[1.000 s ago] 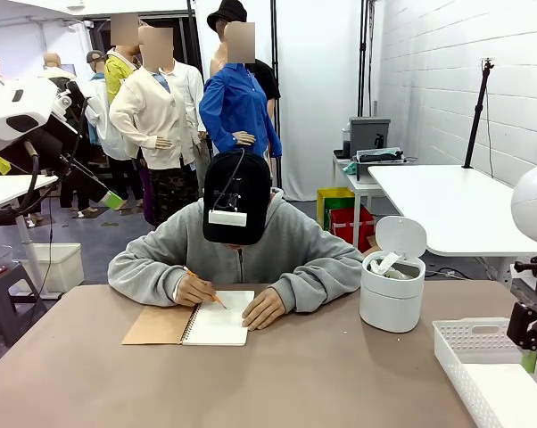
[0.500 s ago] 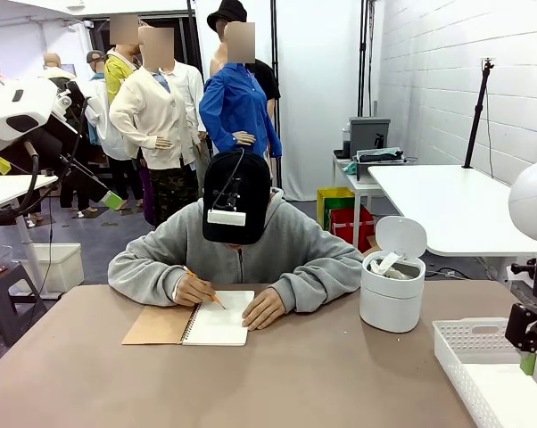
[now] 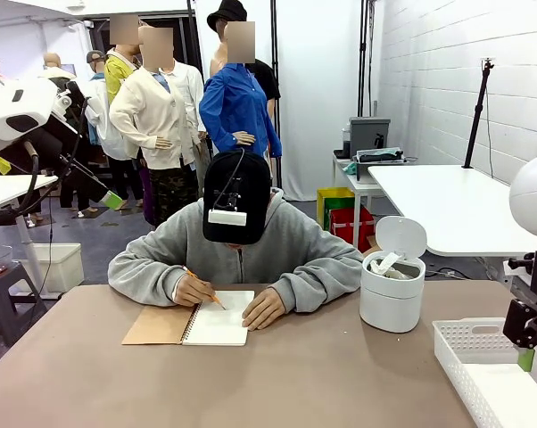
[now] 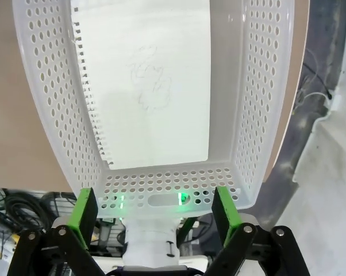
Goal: Sort the paper based on its condition.
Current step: If a person hands you a paper, place it in the Organizing basket , and if it's crumpled, put it in the Trash can.
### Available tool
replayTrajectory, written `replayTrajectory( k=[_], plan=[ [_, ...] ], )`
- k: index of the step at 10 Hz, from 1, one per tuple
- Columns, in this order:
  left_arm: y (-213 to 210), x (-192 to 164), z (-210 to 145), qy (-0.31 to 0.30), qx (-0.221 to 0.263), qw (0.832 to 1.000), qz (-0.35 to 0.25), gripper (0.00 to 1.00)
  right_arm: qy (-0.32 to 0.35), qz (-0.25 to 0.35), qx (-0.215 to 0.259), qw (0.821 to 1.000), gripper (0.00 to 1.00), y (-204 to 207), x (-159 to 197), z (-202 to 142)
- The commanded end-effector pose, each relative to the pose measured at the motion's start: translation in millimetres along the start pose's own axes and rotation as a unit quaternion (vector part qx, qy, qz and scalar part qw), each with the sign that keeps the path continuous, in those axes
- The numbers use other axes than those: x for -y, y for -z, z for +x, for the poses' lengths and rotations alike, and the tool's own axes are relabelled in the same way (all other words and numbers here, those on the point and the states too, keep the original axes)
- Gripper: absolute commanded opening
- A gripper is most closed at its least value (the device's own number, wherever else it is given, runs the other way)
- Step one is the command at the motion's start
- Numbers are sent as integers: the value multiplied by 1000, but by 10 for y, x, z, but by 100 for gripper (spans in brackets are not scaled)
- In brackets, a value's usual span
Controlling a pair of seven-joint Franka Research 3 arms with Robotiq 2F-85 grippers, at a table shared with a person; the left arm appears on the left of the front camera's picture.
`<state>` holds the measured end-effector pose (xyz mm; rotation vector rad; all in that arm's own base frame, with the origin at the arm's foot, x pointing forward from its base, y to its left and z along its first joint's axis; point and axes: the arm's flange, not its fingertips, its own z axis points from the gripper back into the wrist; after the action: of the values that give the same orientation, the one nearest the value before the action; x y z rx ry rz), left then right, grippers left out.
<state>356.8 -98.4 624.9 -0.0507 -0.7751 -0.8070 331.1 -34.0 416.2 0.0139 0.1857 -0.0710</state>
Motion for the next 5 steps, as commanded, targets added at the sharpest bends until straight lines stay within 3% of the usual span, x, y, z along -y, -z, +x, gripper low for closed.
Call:
replayTrajectory(
  k=[1, 5],
  plan=[
    [-1, -11, -5, -1, 0, 1000, 0, 100, -3, 0, 4, 1000, 100, -25, -17, -11],
    [-1, -11, -5, -1, 0, 1000, 0, 100, -183, 76, 77, 977, 100, -541, -567, 4]
  ],
)
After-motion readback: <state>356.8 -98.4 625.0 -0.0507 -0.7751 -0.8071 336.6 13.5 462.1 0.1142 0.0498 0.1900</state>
